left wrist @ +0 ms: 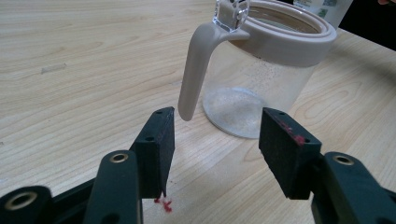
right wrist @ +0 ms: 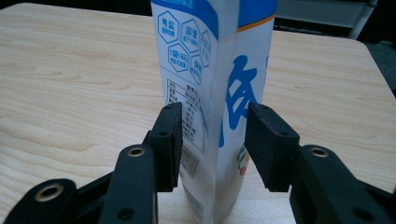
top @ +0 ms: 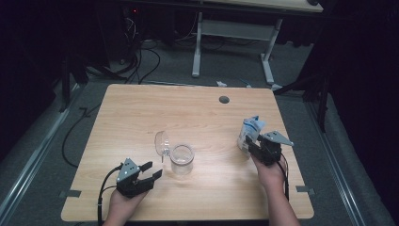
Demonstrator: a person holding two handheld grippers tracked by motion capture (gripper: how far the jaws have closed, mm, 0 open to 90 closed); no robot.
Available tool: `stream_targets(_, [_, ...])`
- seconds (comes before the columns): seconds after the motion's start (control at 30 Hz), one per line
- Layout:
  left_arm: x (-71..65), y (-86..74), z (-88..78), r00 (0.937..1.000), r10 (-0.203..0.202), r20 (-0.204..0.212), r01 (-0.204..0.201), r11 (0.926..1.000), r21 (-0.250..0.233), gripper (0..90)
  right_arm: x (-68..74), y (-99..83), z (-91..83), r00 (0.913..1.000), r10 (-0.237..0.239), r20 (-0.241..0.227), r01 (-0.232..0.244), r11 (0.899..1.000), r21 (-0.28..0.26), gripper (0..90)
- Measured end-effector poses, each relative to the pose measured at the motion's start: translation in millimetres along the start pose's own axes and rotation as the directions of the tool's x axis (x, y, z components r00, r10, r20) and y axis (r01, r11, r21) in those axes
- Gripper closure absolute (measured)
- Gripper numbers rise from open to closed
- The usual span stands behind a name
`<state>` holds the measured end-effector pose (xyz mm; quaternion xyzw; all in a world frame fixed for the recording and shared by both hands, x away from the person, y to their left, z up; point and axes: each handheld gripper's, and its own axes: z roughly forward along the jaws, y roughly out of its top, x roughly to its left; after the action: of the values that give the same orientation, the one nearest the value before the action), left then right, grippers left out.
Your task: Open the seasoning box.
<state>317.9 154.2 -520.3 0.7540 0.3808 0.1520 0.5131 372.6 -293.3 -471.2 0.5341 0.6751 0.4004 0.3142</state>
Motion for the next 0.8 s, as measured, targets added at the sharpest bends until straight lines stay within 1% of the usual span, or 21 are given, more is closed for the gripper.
stream_targets(0.03, [-0.1, -0.2, 0.6, 0.9999, -0.005, 0.009, 0.005, 1.0, 0.001, 45.9, 0.3, 1.1, 1.2, 1.0, -0.008, 0.002, 0.008, 1.0, 0.001, 59.2])
stream_targets(0.1, [0.0, -0.1, 0.7, 0.9999, -0.01, 0.011, 0.01, 0.9999, 0.001, 45.9, 2.6, 2.4, 2.0, 0.9995, -0.026, 0.018, 0.026, 1.0, -0.005, 64.0])
stream_targets(0.17, [-0.1, -0.1, 0.4, 0.9998, -0.012, 0.014, 0.012, 0.9999, -0.002, 46.0, 4.2, 2.8, 2.4, 0.9986, -0.037, 0.036, 0.038, 0.999, -0.008, 71.0])
stream_targets(0.23, [0.1, 0.1, 0.0, 0.9998, -0.011, 0.016, 0.011, 0.9999, -0.002, 46.1, 3.4, 2.9, 2.3, 0.9989, -0.034, 0.032, 0.034, 0.999, -0.023, 78.8])
stream_targets(0.33, [0.2, 0.0, -0.1, 0.9998, -0.01, 0.018, 0.01, 0.9999, -0.004, 46.1, 1.3, 3.6, 1.4, 0.9997, -0.022, 0.009, 0.022, 0.999, -0.028, 84.4])
stream_targets(0.43, [0.4, 0.0, -0.7, 1.0, -0.003, 0.009, 0.003, 1.0, -0.008, 45.9, -0.8, 3.0, 1.1, 0.9998, -0.018, 0.001, 0.018, 1.0, -0.023, 86.6])
stream_targets(0.47, [0.4, -0.1, -0.7, 1.0, -0.003, 0.01, 0.003, 1.0, -0.009, 45.9, -1.8, 2.7, 1.0, 0.9999, -0.015, -0.009, 0.014, 1.0, -0.023, 87.8])
stream_targets(0.53, [0.2, -0.2, -0.7, 0.9999, 0.0, 0.012, 0.0, 1.0, -0.009, 45.6, -1.8, 1.8, 0.9, 0.9997, -0.024, -0.011, 0.023, 0.999, -0.029, 89.7])
stream_targets(0.63, [-0.7, -0.5, 0.1, 0.9997, 0.003, 0.025, -0.003, 1.0, -0.008, 44.9, -0.9, 1.3, 0.7, 0.9994, -0.033, -0.01, 0.033, 0.999, -0.029, 90.0])
stream_targets(0.77, [-2.2, -1.2, 1.1, 0.9993, 0.016, 0.034, -0.015, 0.9999, -0.007, 44.5, -3.1, 1.7, 0.4, 0.9993, -0.028, -0.025, 0.027, 0.999, -0.027, 90.0])
stream_targets(0.8, [-3.3, -1.5, 1.5, 0.9989, 0.023, 0.041, -0.023, 0.9997, -0.009, 44.5, -3.9, 1.8, 0.2, 0.9994, -0.016, -0.032, 0.015, 1.0, -0.024, 90.0])
